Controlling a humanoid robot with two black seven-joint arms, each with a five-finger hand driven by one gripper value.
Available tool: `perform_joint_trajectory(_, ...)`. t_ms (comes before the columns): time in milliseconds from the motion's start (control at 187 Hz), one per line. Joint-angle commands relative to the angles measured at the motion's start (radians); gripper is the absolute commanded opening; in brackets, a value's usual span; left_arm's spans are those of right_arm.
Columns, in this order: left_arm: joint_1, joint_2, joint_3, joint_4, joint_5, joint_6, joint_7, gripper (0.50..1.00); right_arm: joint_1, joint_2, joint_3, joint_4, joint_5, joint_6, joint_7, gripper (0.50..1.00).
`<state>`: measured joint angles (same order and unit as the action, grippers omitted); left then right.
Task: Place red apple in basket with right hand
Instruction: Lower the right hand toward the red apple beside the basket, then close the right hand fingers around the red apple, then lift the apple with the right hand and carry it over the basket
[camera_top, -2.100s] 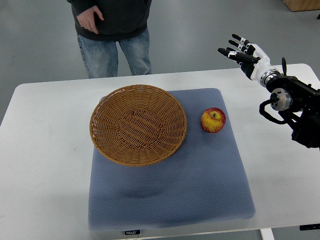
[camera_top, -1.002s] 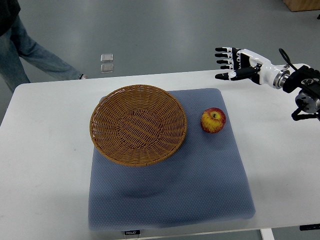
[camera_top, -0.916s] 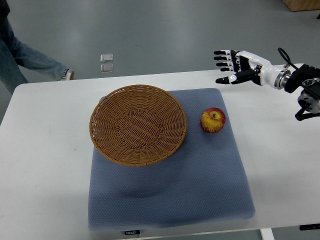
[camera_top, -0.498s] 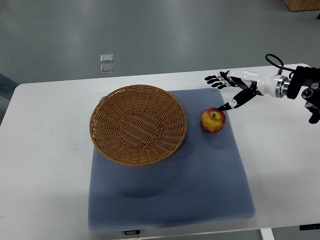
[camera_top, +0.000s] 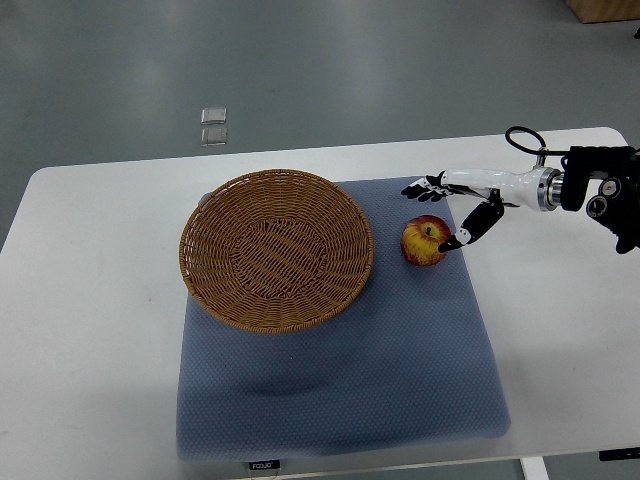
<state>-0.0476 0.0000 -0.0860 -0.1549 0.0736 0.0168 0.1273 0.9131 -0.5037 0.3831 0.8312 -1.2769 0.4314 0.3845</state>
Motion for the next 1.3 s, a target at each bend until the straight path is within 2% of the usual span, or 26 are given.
perform_joint_trajectory(0,0.000,0.000,0.000,0.000,0.000,0.000,0.000,1.000,-0.007,0.002,-0.009,0.005,-0.033,-0.017,0.001,0.913)
perform_joint_trajectory(112,0.000,0.000,0.000,-0.002,0.000,0.000,0.000,1.000,-0.008,0.004,-0.021,0.005,-0.048,-0.033,0.001,0.913)
perform_joint_trajectory(123,-0.002,0.000,0.000,0.000,0.000,0.000,0.000,1.000,-0.008,0.004,-0.033,0.005,-0.051,-0.053,0.001,0.913)
perform_joint_trajectory(209,-0.002,0.000,0.000,0.000,0.000,0.000,0.000,1.000,-0.007,0.005,-0.041,0.005,-0.053,-0.060,0.001,0.913)
perform_joint_trajectory(407,-0.002,0.000,0.000,0.000,0.000,0.000,0.000,1.000,-0.008,0.031,-0.092,0.003,-0.062,-0.129,-0.001,0.911)
perform_joint_trajectory(589,-0.002,0.000,0.000,0.000,0.000,0.000,0.000,1.000,-0.008,0.042,-0.096,0.002,-0.064,-0.137,-0.001,0.909)
perform_joint_trajectory(691,-0.002,0.000,0.000,0.000,0.000,0.000,0.000,1.000,-0.007,0.042,-0.096,0.000,-0.068,-0.142,-0.001,0.891)
perform_joint_trajectory(696,-0.002,0.000,0.000,0.000,0.000,0.000,0.000,1.000,-0.007,0.042,-0.096,-0.003,-0.070,-0.151,-0.001,0.865)
perform_joint_trajectory(986,-0.002,0.000,0.000,-0.002,0.000,0.000,0.000,1.000,-0.003,0.045,-0.128,-0.007,-0.071,-0.161,-0.001,0.715)
perform_joint_trajectory(1066,-0.002,0.000,0.000,-0.003,0.000,0.000,0.000,1.000,-0.002,0.045,-0.124,-0.007,-0.071,-0.163,0.001,0.652)
perform_joint_trajectory(1221,-0.002,0.000,-0.001,-0.005,0.000,0.000,0.000,1.000,0.004,0.044,-0.112,-0.006,-0.064,-0.212,0.008,0.597)
perform_joint_trajectory(1270,-0.002,0.000,-0.001,-0.005,0.000,0.000,0.000,1.000,0.004,0.044,-0.112,-0.006,-0.064,-0.212,0.008,0.596)
perform_joint_trajectory(1296,-0.002,0.000,-0.001,-0.005,0.000,0.000,0.000,1.000,0.021,0.044,-0.110,-0.004,-0.050,-0.240,0.016,0.586)
